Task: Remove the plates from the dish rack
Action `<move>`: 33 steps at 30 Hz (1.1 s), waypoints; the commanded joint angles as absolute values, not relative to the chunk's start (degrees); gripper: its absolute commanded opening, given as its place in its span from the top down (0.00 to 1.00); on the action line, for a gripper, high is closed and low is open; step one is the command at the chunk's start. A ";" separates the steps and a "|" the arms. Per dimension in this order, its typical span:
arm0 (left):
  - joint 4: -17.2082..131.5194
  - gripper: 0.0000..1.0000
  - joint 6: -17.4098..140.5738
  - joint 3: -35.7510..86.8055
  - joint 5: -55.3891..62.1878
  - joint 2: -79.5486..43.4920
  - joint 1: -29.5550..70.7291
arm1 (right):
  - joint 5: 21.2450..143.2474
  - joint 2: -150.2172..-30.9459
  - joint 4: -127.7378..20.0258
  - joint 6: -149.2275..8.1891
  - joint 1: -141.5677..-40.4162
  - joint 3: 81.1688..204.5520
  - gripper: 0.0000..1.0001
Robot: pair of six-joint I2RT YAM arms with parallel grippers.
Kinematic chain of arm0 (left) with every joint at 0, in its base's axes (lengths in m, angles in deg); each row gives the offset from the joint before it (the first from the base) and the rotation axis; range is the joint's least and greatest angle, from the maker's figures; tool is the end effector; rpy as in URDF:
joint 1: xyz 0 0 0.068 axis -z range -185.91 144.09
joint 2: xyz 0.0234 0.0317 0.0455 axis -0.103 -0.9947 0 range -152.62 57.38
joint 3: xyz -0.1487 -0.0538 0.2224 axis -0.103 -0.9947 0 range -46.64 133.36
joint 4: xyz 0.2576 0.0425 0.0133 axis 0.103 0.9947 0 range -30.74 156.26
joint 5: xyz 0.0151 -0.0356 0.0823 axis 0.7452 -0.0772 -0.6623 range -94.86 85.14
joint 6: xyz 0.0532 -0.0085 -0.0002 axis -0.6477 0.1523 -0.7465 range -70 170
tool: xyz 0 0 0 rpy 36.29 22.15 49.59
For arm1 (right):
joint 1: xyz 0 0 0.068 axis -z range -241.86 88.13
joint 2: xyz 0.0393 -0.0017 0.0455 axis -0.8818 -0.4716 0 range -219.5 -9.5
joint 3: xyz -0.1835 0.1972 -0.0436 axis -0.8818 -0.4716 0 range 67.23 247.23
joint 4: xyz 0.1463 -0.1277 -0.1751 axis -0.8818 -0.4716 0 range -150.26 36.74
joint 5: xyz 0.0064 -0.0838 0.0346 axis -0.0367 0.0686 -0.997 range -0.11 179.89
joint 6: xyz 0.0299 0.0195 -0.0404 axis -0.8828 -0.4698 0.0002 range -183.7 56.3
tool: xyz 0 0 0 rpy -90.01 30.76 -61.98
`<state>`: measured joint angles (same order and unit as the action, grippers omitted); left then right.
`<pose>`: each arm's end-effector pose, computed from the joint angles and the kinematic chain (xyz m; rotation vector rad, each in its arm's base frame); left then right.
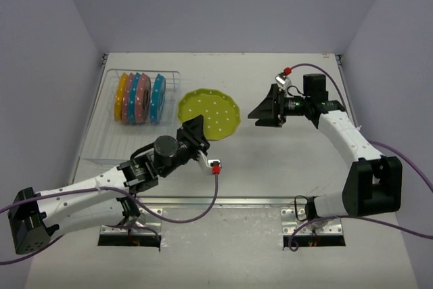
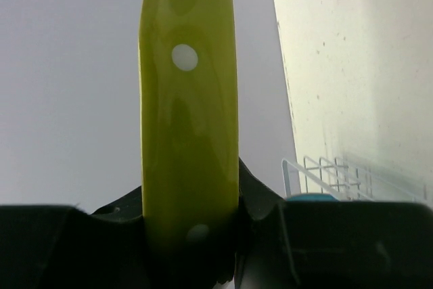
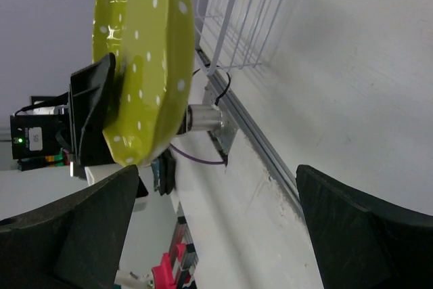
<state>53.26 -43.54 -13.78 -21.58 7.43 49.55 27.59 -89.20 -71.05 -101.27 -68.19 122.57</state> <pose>0.1264 -0.1655 0.2803 1.6785 0.6916 0.7342 0.2826 0.0630 0.2662 0.0248 2.3329 1.6368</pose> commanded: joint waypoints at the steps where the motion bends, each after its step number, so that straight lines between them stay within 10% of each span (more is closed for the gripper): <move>1: 38.07 1.00 -46.91 -12.54 -26.71 7.50 54.40 | 24.93 -91.87 -64.53 -104.37 -72.33 126.07 0.01; 6: 36.50 1.00 -47.04 -13.60 -28.24 5.87 57.81 | 25.08 -94.61 -64.15 -104.75 -74.44 127.60 0.08; 12: 35.37 1.00 -47.54 -14.37 -28.59 4.91 58.51 | 24.14 -97.30 -63.29 -105.01 -75.05 127.17 0.77; 19: 36.01 1.00 -46.07 -14.65 -29.23 5.48 58.60 | 21.52 -97.39 -63.29 -105.83 -75.05 126.90 1.00; 26: 38.63 0.22 -44.49 -16.11 -31.82 7.14 58.59 | 21.10 -96.97 -61.96 -107.16 -74.07 126.22 1.00; 33: 42.89 0.07 -39.87 -15.87 -34.32 9.74 58.51 | 22.49 -97.58 -60.12 -108.57 -68.46 124.88 1.00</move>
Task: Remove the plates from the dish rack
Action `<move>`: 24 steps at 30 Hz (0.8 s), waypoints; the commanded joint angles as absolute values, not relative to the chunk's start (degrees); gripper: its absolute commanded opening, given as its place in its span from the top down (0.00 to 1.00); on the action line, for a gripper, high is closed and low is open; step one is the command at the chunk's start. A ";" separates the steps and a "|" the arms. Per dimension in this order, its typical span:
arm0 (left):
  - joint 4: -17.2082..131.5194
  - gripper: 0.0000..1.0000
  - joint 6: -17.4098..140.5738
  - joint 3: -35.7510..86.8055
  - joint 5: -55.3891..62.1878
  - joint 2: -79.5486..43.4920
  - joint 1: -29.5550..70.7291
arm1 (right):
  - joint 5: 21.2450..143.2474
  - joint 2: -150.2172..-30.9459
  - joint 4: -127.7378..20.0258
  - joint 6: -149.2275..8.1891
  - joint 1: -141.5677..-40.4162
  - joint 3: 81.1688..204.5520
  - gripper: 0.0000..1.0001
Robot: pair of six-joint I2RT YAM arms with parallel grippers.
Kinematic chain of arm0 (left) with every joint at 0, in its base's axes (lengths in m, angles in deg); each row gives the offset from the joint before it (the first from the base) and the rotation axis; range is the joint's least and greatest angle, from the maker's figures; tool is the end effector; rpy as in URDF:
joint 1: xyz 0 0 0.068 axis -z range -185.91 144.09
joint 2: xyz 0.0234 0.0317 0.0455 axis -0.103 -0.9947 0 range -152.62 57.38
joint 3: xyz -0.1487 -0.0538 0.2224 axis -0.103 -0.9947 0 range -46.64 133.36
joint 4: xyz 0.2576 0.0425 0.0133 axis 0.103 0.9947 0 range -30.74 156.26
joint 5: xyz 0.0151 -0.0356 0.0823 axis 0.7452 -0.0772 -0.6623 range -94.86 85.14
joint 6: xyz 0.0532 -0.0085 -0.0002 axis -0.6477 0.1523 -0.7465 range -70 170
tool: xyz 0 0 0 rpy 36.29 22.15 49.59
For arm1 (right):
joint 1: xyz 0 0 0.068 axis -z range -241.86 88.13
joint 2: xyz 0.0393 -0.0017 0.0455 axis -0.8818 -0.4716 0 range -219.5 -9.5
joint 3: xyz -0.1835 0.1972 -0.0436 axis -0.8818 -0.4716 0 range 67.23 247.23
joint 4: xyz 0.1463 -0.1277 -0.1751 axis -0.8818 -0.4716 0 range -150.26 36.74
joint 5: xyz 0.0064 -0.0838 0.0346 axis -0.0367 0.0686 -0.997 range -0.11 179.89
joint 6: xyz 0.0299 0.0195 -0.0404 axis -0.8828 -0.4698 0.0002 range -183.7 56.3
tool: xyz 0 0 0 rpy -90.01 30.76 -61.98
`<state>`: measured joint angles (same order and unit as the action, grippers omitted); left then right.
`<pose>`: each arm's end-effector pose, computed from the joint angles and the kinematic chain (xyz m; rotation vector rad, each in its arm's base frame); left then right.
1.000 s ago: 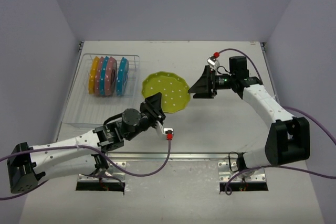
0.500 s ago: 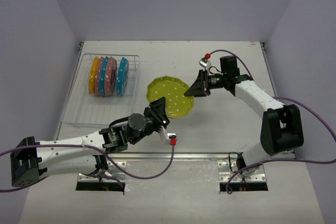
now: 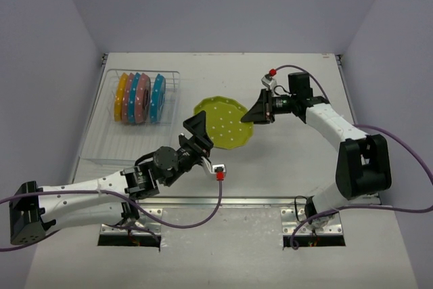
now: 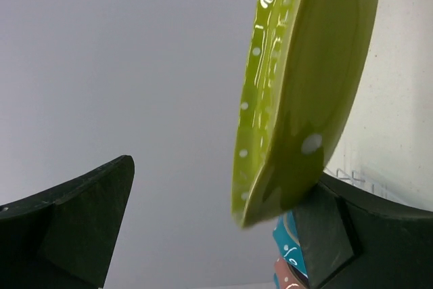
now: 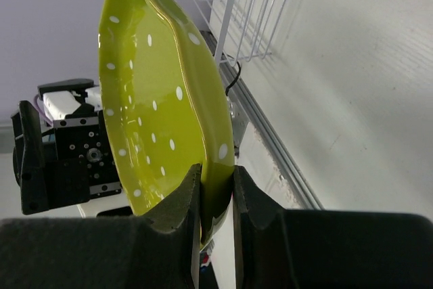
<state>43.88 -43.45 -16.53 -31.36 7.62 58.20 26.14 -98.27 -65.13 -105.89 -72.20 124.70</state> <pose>0.1043 -0.1782 0.2814 1.5532 0.6768 0.7661 0.3094 0.0888 0.2401 0.0358 2.4018 1.7377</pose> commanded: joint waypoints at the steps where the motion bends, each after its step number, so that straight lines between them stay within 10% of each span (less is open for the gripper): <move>1: 43.77 0.06 -38.53 -15.56 -34.92 9.95 58.48 | 23.00 -97.86 -60.12 -108.29 -67.10 124.94 1.00; 9: 59.52 0.00 -14.57 -3.79 -38.39 8.48 52.95 | 31.50 -103.41 -60.23 -104.84 -55.52 128.38 1.00; 14: 87.25 0.00 17.10 21.72 -32.08 -2.94 36.29 | 41.90 -109.58 -60.82 -99.87 -52.10 134.51 1.00; 24: 99.86 0.00 42.22 35.58 -13.80 -9.81 12.34 | 52.00 -125.11 -61.08 -96.40 -51.85 148.96 1.00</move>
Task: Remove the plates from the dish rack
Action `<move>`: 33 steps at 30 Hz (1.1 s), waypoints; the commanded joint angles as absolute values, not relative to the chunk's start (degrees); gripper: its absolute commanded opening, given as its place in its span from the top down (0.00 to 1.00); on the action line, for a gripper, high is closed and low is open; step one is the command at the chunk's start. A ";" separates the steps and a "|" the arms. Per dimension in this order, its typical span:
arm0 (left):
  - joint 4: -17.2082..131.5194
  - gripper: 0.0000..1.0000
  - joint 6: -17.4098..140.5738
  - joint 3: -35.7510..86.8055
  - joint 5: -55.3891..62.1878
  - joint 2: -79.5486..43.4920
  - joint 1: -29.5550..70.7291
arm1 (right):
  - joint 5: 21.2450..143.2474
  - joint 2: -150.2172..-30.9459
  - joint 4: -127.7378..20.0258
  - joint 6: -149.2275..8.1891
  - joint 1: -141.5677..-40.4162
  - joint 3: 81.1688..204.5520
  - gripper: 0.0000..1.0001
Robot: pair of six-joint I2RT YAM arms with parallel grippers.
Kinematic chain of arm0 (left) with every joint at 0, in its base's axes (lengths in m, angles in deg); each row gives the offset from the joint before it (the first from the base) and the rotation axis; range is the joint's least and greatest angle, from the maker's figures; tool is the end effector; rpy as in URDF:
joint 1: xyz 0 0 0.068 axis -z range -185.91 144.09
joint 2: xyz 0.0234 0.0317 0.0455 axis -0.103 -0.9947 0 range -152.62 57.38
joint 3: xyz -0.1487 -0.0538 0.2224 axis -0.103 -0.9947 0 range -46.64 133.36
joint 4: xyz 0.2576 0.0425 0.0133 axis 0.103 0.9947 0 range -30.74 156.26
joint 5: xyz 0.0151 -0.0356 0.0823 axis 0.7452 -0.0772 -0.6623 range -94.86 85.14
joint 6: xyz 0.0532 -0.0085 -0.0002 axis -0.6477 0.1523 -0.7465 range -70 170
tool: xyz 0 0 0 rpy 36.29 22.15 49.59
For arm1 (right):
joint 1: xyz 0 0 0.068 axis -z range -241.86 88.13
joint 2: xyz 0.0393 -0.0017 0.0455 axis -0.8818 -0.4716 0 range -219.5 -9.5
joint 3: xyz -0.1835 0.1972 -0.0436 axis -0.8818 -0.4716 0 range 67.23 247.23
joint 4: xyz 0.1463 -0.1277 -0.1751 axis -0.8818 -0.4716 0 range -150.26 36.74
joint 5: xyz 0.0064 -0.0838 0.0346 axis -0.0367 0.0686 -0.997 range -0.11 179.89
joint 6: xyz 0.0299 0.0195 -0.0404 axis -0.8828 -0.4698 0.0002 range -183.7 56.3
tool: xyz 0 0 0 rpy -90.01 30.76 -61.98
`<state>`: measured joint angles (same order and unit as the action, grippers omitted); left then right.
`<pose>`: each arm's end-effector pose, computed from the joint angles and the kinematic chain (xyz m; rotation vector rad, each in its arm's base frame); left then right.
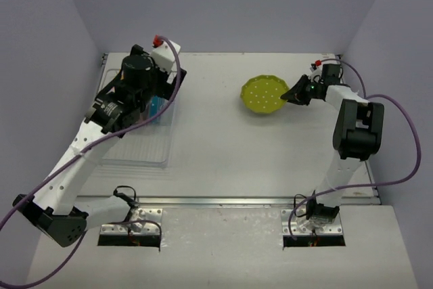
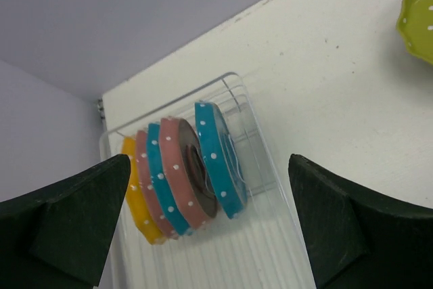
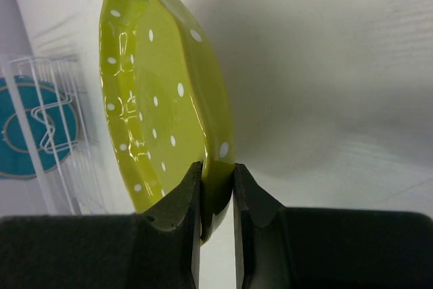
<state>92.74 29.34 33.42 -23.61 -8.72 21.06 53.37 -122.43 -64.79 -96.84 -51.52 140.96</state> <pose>0.2172 -0.0976 0.4363 0.5606 1.8151 0.2377 0.4127 -0.0538 0.1690 0.6342 2.3626 0.9569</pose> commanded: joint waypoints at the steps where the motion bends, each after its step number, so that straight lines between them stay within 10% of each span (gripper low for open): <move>1: 100.14 0.00 42.92 35.71 -12.07 -10.08 9.57 | 52.18 -126.40 -61.54 -96.41 -51.85 150.61 1.00; 14: 101.18 0.00 45.07 36.28 5.07 -16.21 -16.65 | 56.33 -138.38 -65.70 -95.58 -53.01 160.01 1.00; 33: 104.24 0.01 45.34 36.92 6.63 -21.53 -21.72 | 68.86 -140.64 -78.47 -88.95 -55.18 168.91 0.52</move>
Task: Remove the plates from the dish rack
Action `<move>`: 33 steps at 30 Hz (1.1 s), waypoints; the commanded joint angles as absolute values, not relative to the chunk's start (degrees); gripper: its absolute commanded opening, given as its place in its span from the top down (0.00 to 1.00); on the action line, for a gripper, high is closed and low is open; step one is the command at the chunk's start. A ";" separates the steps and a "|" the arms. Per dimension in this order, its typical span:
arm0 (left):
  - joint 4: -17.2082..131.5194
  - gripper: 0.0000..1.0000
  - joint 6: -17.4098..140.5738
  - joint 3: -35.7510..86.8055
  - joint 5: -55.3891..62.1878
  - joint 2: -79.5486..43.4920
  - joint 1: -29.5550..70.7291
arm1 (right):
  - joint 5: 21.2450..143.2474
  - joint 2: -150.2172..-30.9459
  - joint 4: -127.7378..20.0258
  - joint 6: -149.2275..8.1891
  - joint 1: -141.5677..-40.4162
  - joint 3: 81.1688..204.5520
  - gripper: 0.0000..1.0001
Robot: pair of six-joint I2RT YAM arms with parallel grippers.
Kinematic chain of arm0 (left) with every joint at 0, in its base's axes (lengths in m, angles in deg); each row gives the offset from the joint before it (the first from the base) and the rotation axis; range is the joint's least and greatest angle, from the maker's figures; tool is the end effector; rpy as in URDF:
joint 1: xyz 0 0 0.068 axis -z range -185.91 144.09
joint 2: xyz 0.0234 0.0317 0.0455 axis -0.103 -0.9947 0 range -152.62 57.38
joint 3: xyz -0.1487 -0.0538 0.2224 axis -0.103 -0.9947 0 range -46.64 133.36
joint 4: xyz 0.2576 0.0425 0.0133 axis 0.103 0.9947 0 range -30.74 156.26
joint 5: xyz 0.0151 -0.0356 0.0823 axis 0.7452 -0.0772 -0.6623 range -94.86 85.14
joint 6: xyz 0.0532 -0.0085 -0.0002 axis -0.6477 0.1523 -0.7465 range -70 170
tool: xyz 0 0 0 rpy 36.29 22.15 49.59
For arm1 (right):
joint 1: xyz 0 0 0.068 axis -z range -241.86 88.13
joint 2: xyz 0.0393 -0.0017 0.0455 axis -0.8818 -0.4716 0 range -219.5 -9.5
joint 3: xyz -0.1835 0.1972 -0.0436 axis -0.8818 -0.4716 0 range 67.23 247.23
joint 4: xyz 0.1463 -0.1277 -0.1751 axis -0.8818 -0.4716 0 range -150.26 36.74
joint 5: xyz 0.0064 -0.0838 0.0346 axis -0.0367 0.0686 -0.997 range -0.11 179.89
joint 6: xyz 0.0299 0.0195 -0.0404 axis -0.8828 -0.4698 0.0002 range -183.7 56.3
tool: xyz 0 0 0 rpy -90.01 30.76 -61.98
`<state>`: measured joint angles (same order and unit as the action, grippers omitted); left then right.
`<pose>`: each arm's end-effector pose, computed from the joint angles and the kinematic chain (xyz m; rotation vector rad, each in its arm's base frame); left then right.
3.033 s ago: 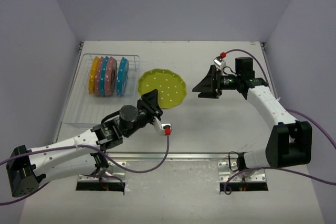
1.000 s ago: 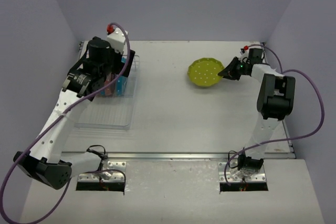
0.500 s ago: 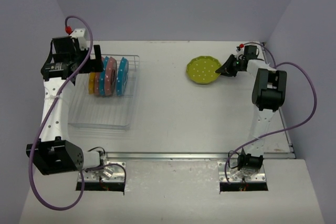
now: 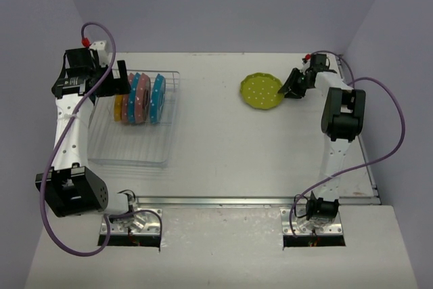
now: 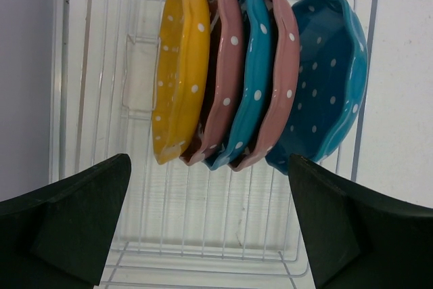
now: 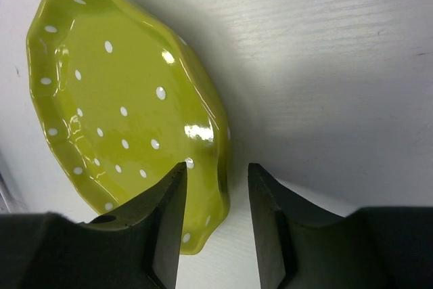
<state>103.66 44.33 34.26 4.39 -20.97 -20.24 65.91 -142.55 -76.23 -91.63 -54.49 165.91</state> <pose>0.2825 0.0663 0.3702 -0.0902 2.2878 -0.0048 0.4916 -0.0491 0.1281 0.6282 2.5030 0.6727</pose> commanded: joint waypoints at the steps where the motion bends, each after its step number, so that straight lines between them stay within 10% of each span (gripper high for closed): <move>1: 104.60 0.02 45.34 37.37 6.99 -21.80 -22.07 | 69.65 -140.29 -79.00 -88.67 -55.36 169.00 0.45; 12: 113.51 0.24 40.38 47.78 14.29 -30.74 -27.88 | 65.62 -124.24 -83.05 -85.02 -56.50 165.83 0.01; 33: 112.62 0.48 32.57 48.74 16.02 -43.28 -28.28 | 55.54 -94.73 -81.51 -77.41 -56.50 136.75 0.01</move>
<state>113.49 34.39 46.96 13.67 -41.91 -27.76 56.93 -96.75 -83.05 -79.55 -56.39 137.48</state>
